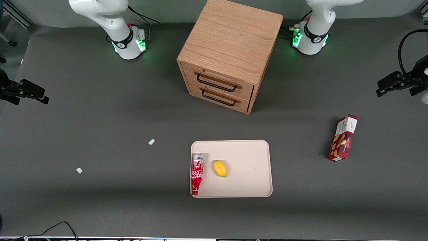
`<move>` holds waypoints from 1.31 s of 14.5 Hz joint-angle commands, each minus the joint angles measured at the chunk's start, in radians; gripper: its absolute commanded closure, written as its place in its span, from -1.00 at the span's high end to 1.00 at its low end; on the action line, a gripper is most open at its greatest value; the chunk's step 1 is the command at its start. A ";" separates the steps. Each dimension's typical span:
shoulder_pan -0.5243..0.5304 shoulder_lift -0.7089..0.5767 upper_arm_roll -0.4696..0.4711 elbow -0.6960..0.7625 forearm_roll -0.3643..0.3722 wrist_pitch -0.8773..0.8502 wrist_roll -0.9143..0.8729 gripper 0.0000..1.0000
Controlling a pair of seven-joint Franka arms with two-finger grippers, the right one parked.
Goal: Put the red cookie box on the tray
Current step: 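Move the open left gripper down over the red plaid cookie box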
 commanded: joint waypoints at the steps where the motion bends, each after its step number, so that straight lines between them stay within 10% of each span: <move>1: 0.014 0.011 -0.014 0.022 0.007 -0.025 -0.008 1.00; 11: 0.020 0.106 0.030 -0.050 0.015 0.093 0.297 1.00; 19: 0.019 0.184 0.056 -0.412 0.090 0.592 0.403 1.00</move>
